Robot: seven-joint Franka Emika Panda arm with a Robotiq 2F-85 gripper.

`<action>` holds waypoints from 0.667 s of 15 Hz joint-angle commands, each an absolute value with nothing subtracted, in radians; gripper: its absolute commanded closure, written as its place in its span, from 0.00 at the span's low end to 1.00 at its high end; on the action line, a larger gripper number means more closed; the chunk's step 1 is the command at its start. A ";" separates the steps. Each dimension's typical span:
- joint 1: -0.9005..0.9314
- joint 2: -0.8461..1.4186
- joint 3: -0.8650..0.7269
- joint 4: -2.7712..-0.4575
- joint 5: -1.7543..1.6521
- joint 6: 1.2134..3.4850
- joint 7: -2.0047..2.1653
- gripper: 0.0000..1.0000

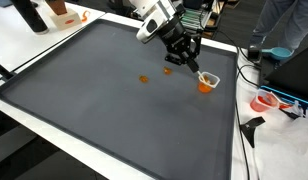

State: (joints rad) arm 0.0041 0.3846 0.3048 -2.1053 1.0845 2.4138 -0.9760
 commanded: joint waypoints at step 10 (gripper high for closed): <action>0.022 0.433 0.204 -2.092 1.270 2.222 -1.143 0.97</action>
